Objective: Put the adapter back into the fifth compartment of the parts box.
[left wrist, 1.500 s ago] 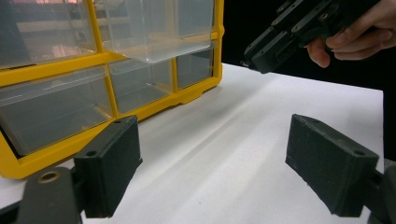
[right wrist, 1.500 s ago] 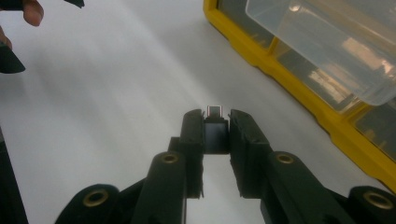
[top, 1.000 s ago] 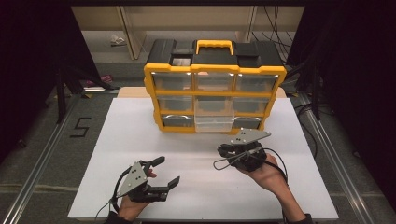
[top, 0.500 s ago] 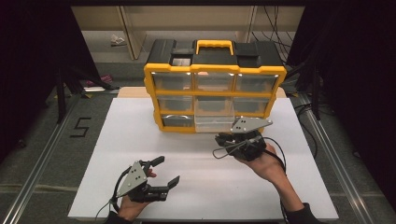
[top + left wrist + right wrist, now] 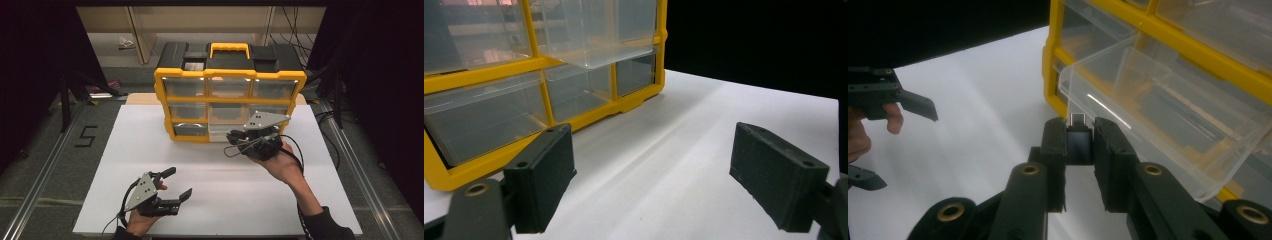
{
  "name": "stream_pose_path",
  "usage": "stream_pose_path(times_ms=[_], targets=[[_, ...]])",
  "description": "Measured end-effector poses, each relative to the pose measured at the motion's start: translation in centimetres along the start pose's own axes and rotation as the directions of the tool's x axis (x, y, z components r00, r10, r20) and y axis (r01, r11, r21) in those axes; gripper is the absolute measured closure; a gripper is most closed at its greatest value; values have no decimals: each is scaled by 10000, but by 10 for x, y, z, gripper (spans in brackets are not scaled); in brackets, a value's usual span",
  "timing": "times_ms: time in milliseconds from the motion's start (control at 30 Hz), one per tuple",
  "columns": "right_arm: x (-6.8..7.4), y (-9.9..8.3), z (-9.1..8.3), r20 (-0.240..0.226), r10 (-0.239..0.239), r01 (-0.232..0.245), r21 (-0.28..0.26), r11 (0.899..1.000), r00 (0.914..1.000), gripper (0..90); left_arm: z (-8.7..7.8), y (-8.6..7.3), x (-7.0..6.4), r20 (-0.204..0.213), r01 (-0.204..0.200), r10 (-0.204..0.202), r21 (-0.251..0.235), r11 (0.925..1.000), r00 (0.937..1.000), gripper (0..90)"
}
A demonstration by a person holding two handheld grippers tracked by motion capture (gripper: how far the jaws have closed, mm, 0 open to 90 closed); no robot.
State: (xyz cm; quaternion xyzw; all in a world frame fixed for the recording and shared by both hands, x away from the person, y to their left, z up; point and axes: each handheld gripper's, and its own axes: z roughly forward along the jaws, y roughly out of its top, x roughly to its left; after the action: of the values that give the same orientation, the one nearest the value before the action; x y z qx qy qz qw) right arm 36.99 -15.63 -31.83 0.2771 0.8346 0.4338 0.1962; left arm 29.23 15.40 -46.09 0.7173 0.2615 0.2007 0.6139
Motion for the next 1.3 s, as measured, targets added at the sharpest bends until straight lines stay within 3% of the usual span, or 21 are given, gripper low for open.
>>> stream_pose_path(times_ms=[667,1300], targets=[[-12,16,-3,359,97,-85,-346,9994,9993,764,0,0,0,-2,-73,73,7,10000,10000,176],[-19,34,15,687,227,-197,-427,9989,9974,764,0,0,0,13,3,-3,-24,10000,10000,176]])
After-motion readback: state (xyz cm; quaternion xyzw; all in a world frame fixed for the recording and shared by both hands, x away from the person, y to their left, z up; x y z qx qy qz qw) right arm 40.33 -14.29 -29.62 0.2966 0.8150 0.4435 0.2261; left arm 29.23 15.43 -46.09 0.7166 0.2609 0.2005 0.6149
